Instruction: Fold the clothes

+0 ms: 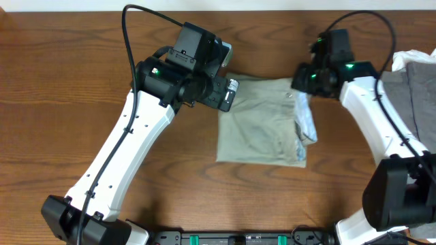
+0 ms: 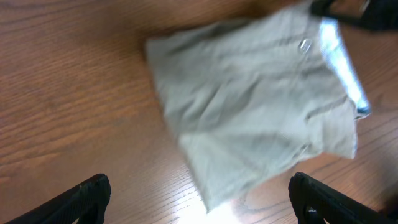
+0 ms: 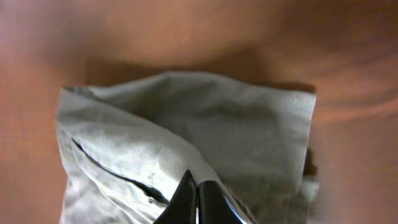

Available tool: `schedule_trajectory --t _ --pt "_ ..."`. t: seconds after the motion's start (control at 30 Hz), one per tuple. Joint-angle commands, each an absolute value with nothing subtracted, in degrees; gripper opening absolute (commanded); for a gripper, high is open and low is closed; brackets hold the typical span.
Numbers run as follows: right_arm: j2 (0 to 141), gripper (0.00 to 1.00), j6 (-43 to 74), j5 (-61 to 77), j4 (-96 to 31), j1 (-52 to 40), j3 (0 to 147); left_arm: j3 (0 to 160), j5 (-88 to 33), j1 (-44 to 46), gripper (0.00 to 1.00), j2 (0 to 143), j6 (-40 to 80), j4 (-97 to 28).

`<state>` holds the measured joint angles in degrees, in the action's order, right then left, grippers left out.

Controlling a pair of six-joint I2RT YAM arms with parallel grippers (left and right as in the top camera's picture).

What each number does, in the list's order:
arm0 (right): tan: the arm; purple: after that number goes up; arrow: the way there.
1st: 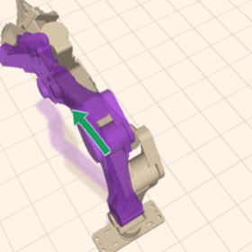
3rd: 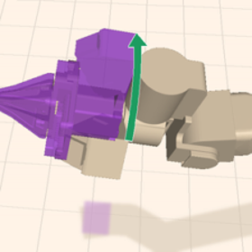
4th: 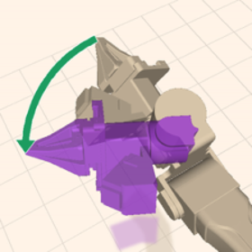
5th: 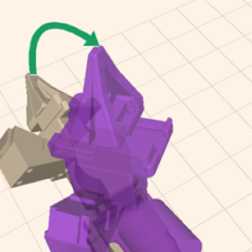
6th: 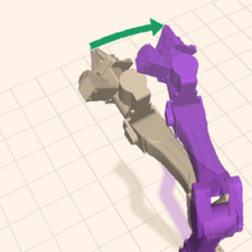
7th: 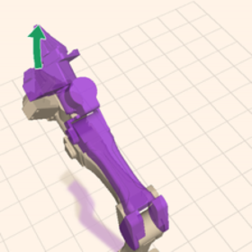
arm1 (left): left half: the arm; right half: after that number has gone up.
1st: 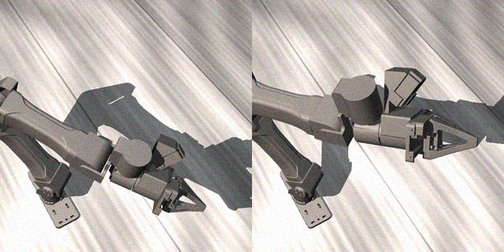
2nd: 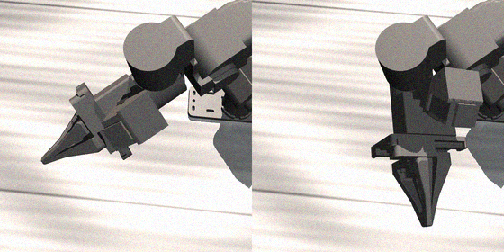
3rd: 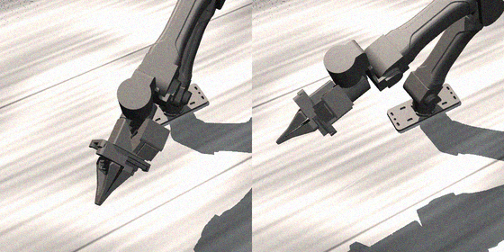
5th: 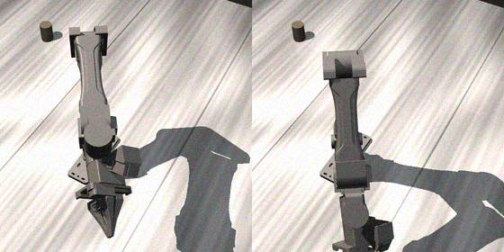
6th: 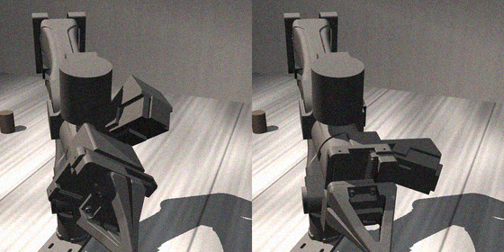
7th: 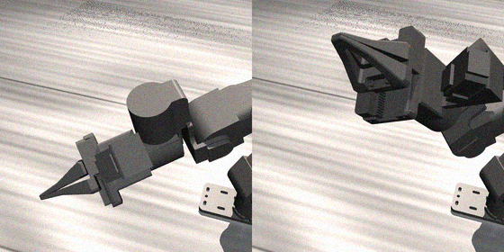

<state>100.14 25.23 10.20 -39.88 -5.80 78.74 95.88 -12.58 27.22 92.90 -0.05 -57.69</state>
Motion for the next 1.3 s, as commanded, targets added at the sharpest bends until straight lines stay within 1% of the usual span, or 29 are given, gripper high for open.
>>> schedule_trajectory --t 0.0,0.03,0.07,0.13,0.17,0.2,0.23,0.27,0.3,0.33,0.4,0.47,0.57,0.63,0.67,0.77,0.9,1.0,1.1,1.17,1.27 --pt "100.5 0.02 24.6 6.6 -37.4 -1.2 78.6 95.8 -11.9 27.1 0.93 92.8 -0.4 -57.8" --pt "100.5 0.03 23.8 6.6 -36.6 -0.3 78.5 95.8 -11.9 27.1 0.93 92.8 -0.4 -57.8" --pt "100.6 0.06 23.3 6.6 -36.1 0.3 78.4 95.8 -11.9 27.1 0.93 92.8 -0.4 -57.8" --pt "101.0 0.2 21.7 6.5 -35.5 1.0 78.1 95.8 -11.9 27.1 0.93 92.8 -0.4 -57.8" --pt "101.3 0.32 20.9 6.0 -35.6 1.1 78.1 95.8 -11.9 27.1 0.93 92.8 -0.4 -57.8" --pt "101.5 0.38 20.0 5.8 -35.7 1.2 78.1 95.8 -11.9 27.1 0.93 92.8 -0.4 -57.8" --pt "101.6 0.38 19.2 5.8 -36.2 1.3 78.1 95.8 -11.9 27.1 0.94 92.8 -0.4 -57.8" --pt "101.5 0.33 19.2 6.5 -36.7 1.4 78.2 95.8 -11.9 27.1 0.93 92.8 -0.4 -57.9" --pt "101.1 0.25 18.3 8.6 -37.3 1.5 78.4 95.8 -11.9 27.1 0.93 92.8 -0.4 -57.9" --pt "100.7 0.21 16.1 11.7 -37.3 1.6 78.5 95.8 -11.9 27.1 0.93 92.8 -0.4 -58.0" --pt "99.5 0.21 12.2 19.0 -38.2 1.5 78.5 95.8 -11.9 27.1 0.93 92.8 -0.4 -58.1" --pt "99.1 0.22 11.7 20.9 -40.0 1.2 78.5 95.8 -11.9 27.1 0.94 92.9 -0.4 -58.0" --pt "100.4 0.14 11.7 18.8 -41.6 0.2 77.4 95.8 -11.9 27.1 0.94 92.9 -0.4 -58.0" --pt "102.3 0.14 11.9 14.9 -40.4 -0.3 75.4 95.8 -11.9 27.1 0.94 92.9 -0.4 -58.0" --pt "103.8 0.13 12.8 11.9 -39.7 -0.4 74.3 95.8 -11.9 27.1 0.94 92.9 -0.4 -58.0" --pt "108.3 0.05 18.5 3.0 -39.2 0.5 72.0 95.8 -11.9 27.1 0.94 92.9 -0.4 -58.4" --pt "113.2 0.05 21.3 -1.3 -39.5 3.9 71.8 95.6 -11.9 27.1 0.94 93.1 -0.3 -59.3" --pt "115.1 0.05 21.2 -0.5 -39.6 5.9 71.8 94.8 -12.0 27.1 0.94 94.0 -0.1 -58.9" --pt "115.4 0.06 20.3 -0.4 -40.5 5.9 71.8 93.8 -12.8 27.1 0.94 95.8 1.0 -57.0" --pt "115.0 0.08 19.3 -0.4 -40.8 5.9 71.9 93.6 -16.3 27.1 0.94 98.4 1.2 -54.5" --pt "113.3 0.08 19.0 0.6 -41.6 6.0 72.0 93.6 -23.9 27.1 0.95 103.5 3.2 -49.5"
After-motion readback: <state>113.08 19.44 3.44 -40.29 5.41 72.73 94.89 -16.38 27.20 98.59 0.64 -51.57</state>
